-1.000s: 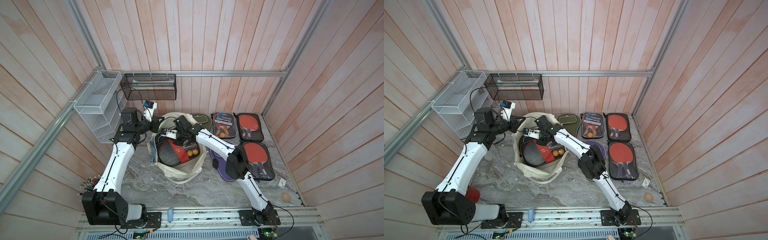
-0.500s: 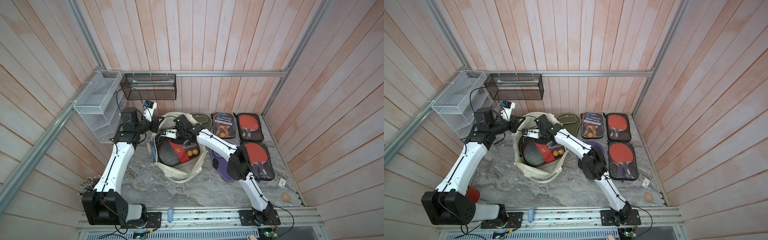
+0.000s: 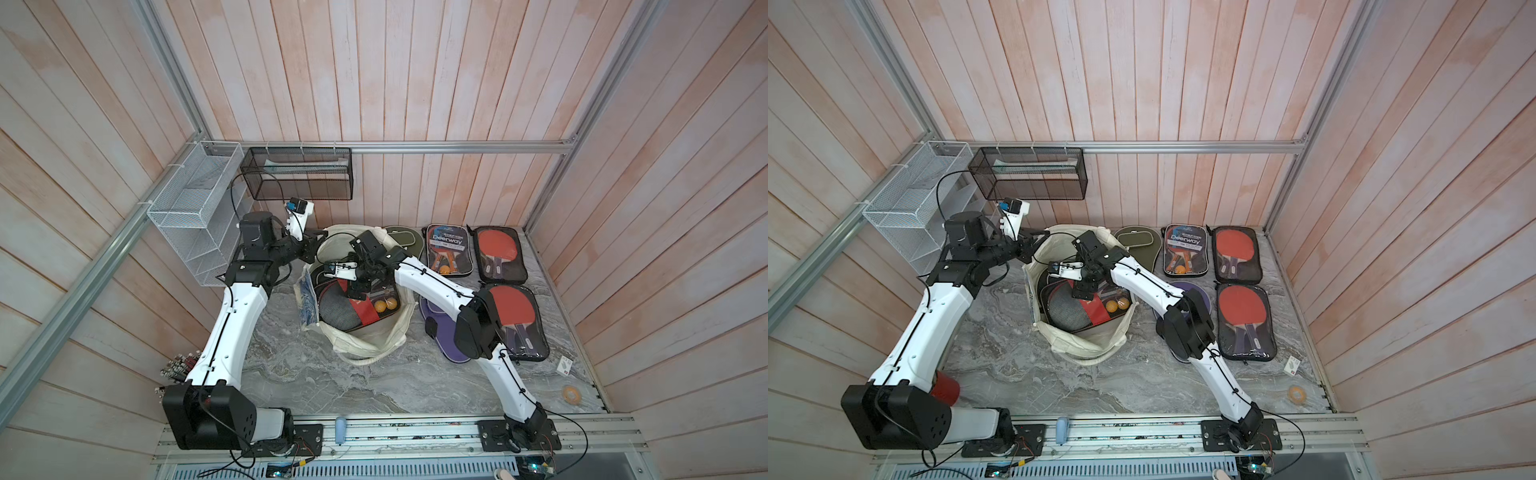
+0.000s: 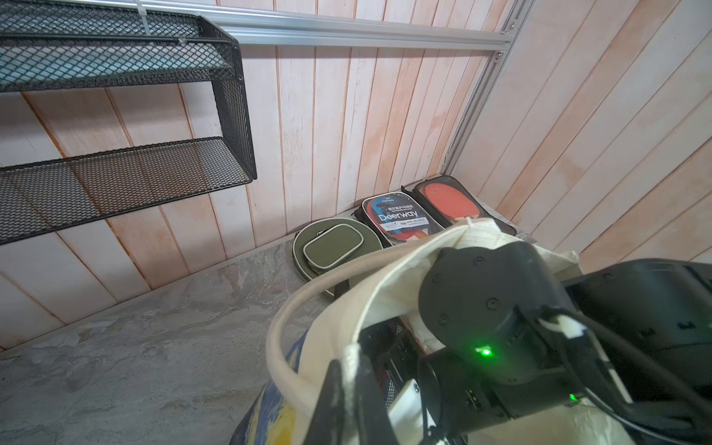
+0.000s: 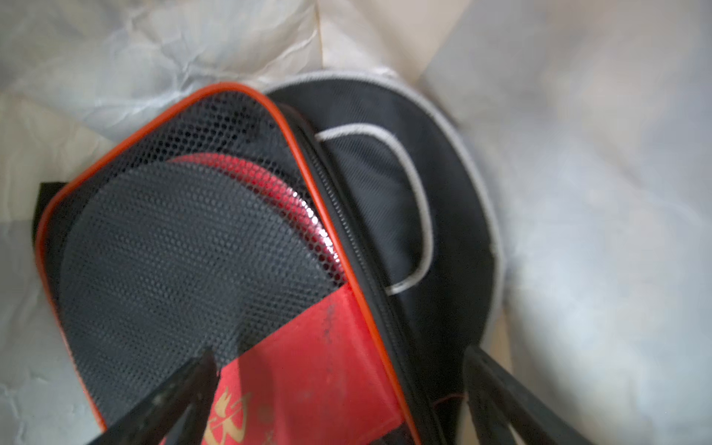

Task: Remove the ping pong set from the canvas bag
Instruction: Pick up the ping pong set from the canvas bag.

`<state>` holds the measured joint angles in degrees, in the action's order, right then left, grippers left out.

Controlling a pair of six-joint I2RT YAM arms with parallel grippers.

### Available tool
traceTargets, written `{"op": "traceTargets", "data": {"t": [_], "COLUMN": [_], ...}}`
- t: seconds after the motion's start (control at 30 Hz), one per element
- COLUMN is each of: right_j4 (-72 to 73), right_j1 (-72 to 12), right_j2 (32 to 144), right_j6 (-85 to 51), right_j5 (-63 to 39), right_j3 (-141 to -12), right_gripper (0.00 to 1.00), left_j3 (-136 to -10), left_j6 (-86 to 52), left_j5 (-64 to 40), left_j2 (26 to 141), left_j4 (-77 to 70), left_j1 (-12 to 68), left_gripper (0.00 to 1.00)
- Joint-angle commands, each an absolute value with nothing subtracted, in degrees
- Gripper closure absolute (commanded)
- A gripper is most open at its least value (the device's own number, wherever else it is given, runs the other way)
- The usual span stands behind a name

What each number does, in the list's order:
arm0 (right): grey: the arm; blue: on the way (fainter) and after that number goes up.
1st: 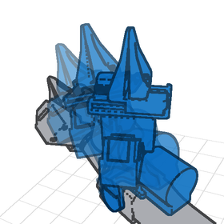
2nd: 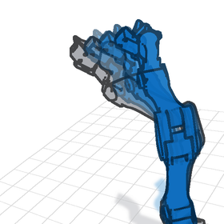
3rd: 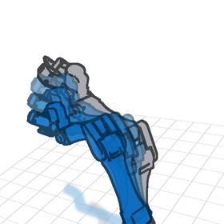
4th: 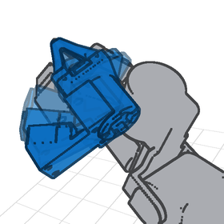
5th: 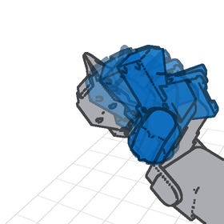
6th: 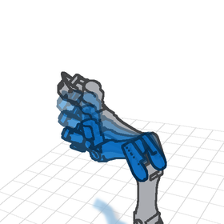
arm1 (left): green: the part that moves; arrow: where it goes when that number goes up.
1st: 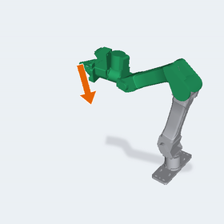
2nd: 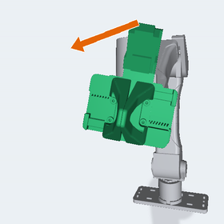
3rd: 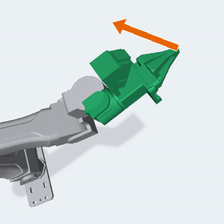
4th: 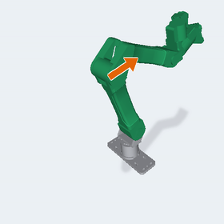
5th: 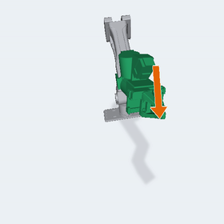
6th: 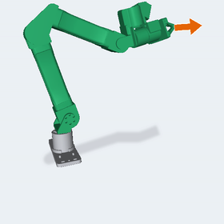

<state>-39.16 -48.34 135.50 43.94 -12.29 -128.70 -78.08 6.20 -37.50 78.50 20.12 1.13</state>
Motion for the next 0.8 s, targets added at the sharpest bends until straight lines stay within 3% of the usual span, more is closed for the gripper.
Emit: {"op": "traceTargets", "data": {"t": [0.0,0.3,0.4,0.6,0.73,0.77], "right_j4": [-41.49,-42.21,-44.21,-47.06,-47.16,-47.03], "right_j1": [-48.03,-48.10,-48.16,-48.16,-48.16,-48.16], "right_j2": [138.22,138.30,138.10,137.08,136.70,136.67], "right_j6": [44.11,44.09,44.27,44.15,44.13,44.02], "right_j5": [-12.92,-12.71,-14.14,-15.03,-14.72,-14.56], "right_j3": [-127.02,-126.21,-126.73,-126.91,-126.91,-126.96], "right_gripper": [0.00,0.00,0.07,0.52,0.94,0.99], "left_j3": [-82.71,-81.29,-80.82,-80.48,-80.38,-80.41], "left_j6": [6.73,6.15,6.33,6.09,5.98,5.98], "left_j5": [-42.38,-45.18,-44.82,-44.50,-44.27,-44.21], "left_j2": [77.61,76.59,76.64,77.14,77.09,77.08], "left_j4": [11.02,7.74,7.60,7.04,6.86,6.90], "left_j1": [1.49,1.47,1.49,1.45,1.49,1.45], "left_gripper": [1.00,1.00,1.00,1.00,1.00,1.00]}}
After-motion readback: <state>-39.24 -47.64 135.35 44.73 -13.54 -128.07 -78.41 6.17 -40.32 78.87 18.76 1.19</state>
